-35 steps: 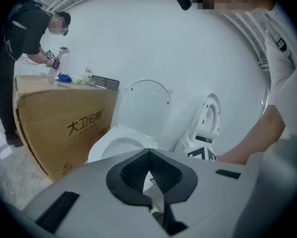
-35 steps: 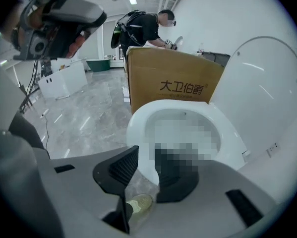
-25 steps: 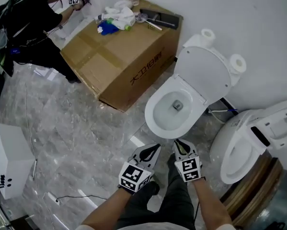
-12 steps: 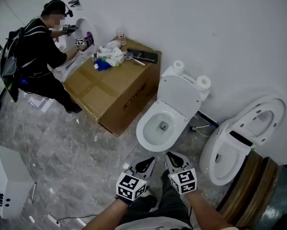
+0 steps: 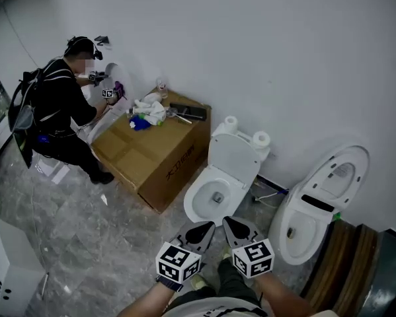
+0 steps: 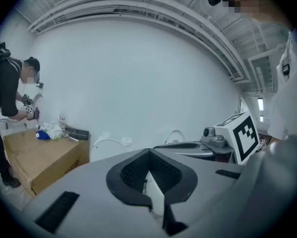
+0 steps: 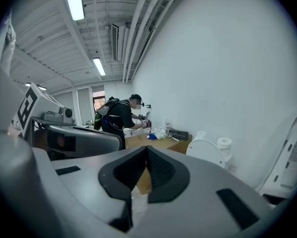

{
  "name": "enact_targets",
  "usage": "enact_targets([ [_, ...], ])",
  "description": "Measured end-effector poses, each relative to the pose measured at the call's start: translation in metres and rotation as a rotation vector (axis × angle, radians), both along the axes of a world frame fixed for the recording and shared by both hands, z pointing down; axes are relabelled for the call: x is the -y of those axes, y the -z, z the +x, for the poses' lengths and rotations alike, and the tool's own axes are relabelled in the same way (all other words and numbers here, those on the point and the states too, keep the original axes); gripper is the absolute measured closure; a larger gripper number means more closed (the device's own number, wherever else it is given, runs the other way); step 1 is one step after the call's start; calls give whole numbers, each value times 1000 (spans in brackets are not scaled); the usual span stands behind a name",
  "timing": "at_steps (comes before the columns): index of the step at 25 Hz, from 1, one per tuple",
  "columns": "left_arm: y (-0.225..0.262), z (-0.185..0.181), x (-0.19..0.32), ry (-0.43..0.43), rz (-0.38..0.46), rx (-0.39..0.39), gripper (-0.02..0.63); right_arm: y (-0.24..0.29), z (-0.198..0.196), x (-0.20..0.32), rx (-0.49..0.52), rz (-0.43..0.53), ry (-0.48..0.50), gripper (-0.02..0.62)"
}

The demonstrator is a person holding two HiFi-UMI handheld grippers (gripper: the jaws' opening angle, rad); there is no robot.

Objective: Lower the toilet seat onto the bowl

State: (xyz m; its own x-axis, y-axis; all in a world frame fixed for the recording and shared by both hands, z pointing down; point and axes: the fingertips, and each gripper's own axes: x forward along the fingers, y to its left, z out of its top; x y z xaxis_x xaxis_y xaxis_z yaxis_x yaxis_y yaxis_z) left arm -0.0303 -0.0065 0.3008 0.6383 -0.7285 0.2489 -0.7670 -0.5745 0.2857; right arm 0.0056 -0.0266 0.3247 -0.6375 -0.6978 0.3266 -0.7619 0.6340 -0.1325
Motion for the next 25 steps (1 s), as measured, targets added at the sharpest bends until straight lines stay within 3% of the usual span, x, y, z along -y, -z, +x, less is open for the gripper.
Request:
enact_targets([
  [8,58,-6,3,48,110,-15,600,62,-7,1,28,97,19,578],
  [25,74,-14,4,76,138,-32,600,86,-9,-4,62,118,21,580],
])
